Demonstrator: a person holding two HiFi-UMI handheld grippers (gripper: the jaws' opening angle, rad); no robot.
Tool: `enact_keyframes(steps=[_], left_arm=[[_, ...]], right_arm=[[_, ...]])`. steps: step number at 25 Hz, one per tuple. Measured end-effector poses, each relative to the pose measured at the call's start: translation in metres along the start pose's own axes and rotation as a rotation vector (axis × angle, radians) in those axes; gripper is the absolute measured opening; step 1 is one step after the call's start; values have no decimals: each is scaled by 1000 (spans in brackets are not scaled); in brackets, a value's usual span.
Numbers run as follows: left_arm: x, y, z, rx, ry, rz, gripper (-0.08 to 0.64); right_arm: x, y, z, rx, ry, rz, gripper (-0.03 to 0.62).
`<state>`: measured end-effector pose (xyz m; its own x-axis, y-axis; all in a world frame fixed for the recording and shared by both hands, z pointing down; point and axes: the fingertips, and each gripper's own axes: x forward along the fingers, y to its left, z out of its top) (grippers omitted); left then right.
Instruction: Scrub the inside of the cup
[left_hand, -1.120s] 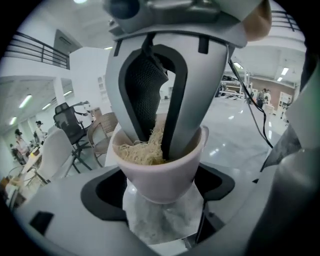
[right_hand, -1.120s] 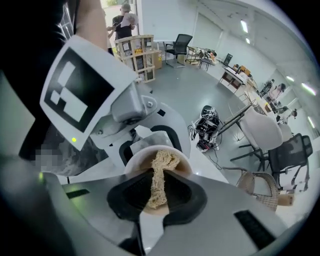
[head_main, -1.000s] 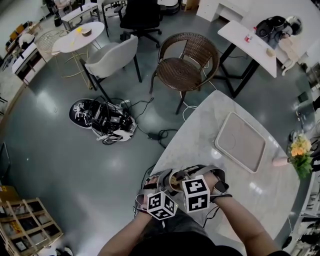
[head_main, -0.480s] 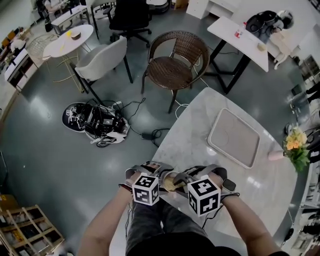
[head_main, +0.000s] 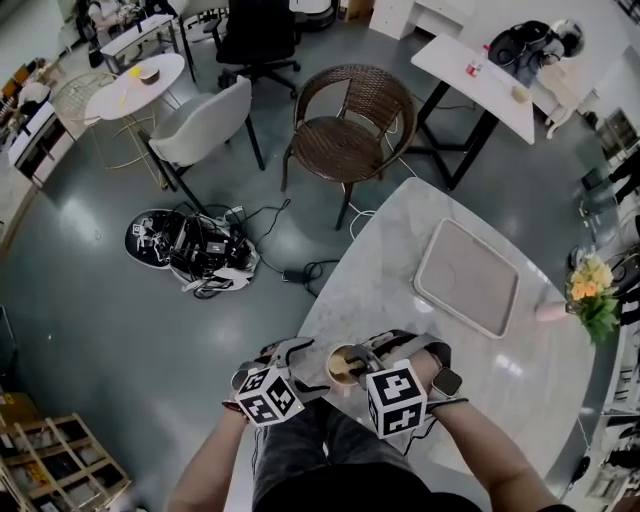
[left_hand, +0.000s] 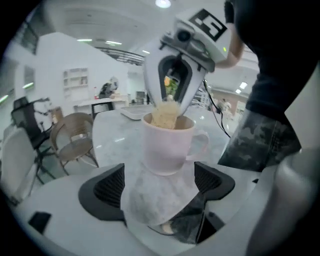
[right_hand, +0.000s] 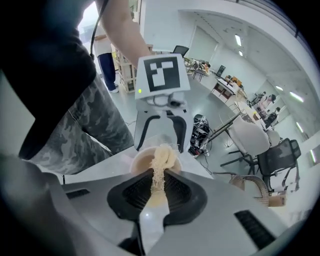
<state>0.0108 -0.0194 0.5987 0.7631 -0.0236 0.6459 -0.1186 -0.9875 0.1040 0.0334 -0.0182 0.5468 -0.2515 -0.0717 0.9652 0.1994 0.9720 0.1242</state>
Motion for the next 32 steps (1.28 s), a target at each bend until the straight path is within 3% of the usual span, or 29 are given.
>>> enact_keyframes(steps=[2, 4, 10, 14, 16, 19, 21, 25, 32], left_arm=[[-12, -7, -3, -138, -50, 73, 430], [-14, -22, -2, -220, -74, 122, 430], [12, -34, 15, -354, -96, 288, 430], [21, -30, 27, -269, -46, 367, 430], [21, -29, 27, -244, -29, 371, 430], [19, -28, 22, -199, -40, 326, 430], [16, -26, 19, -122, -35, 273, 426], [1, -12, 11, 36, 7, 208, 407], [-17, 38, -2, 12, 35, 261, 405]], right_arm=[[7, 0, -3, -31, 47, -6, 60], [15, 0, -6, -53, 91, -10, 60], [31, 0, -10, -64, 176, -3, 60], [31, 5, -7, -28, 182, 84, 60], [31, 8, -3, 24, 158, 148, 60], [29, 12, 3, 135, 87, 238, 60], [23, 11, 6, 216, 29, 275, 60], [6, 7, 9, 342, -66, 280, 60], [-12, 4, 11, 437, -125, 257, 60]])
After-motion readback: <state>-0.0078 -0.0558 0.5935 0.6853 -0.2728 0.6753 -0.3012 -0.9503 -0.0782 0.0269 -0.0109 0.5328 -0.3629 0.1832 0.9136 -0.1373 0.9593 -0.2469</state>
